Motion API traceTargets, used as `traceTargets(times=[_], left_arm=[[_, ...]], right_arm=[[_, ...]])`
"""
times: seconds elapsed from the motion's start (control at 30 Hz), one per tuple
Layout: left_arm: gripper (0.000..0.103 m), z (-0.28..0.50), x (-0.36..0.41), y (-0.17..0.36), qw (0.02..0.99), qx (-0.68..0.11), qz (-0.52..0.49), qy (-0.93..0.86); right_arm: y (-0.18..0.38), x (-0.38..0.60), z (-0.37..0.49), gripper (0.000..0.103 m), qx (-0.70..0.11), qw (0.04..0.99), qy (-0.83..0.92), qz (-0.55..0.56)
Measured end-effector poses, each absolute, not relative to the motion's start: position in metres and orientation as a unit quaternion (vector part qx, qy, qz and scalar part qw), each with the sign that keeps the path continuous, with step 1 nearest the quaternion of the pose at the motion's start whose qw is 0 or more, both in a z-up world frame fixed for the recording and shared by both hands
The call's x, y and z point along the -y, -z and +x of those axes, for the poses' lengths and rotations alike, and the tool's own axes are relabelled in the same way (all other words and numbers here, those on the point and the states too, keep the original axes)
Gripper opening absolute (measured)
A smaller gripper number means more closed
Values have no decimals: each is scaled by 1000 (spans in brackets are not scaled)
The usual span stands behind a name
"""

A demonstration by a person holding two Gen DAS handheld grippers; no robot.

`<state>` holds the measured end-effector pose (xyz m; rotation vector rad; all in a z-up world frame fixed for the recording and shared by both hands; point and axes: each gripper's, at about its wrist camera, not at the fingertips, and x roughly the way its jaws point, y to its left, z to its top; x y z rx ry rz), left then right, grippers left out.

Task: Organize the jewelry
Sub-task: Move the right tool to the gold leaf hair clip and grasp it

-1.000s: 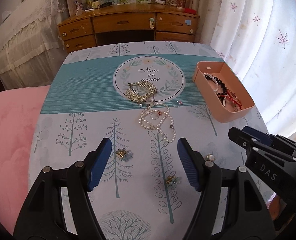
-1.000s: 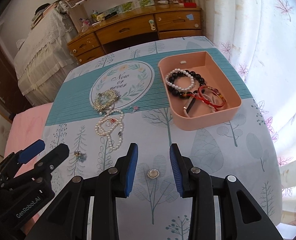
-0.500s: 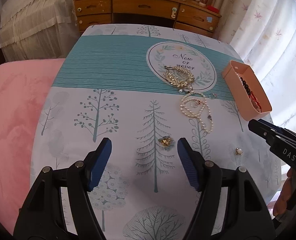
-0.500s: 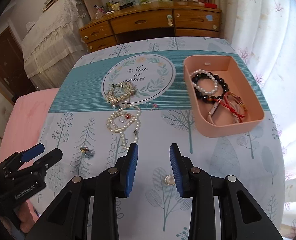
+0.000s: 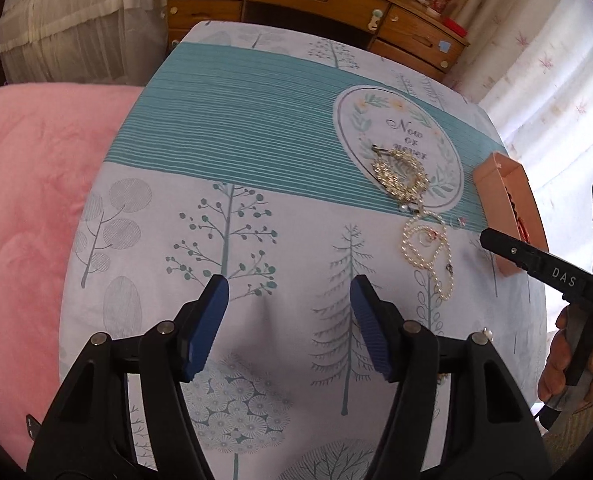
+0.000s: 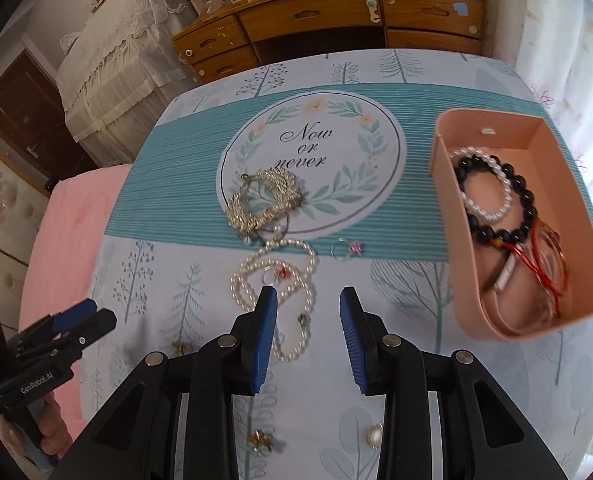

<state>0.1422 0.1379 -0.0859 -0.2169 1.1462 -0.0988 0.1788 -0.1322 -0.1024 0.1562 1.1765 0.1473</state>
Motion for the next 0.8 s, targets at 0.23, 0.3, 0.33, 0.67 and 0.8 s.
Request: traceTargets(times=[0.23, 0.3, 0.33, 0.67, 0.8], left_arm=[[57, 159, -142, 94, 824, -555, -108, 35], [57, 162, -136, 94, 823, -556, -106, 40], [57, 162, -134, 94, 823, -556, -105, 43], [57, 164, -120, 104, 814, -569, -104, 54], [57, 164, -119, 109, 811, -573, -106, 58]], right_arm=[[113, 131, 221, 33, -568, 813, -82, 99], [117, 130, 237, 33, -575, 805, -85, 119], [120, 130, 244, 33, -577, 802, -84, 127], [151, 119, 296, 33, -630, 752, -49, 188], [158, 117, 303, 33, -641, 738, -39, 205]])
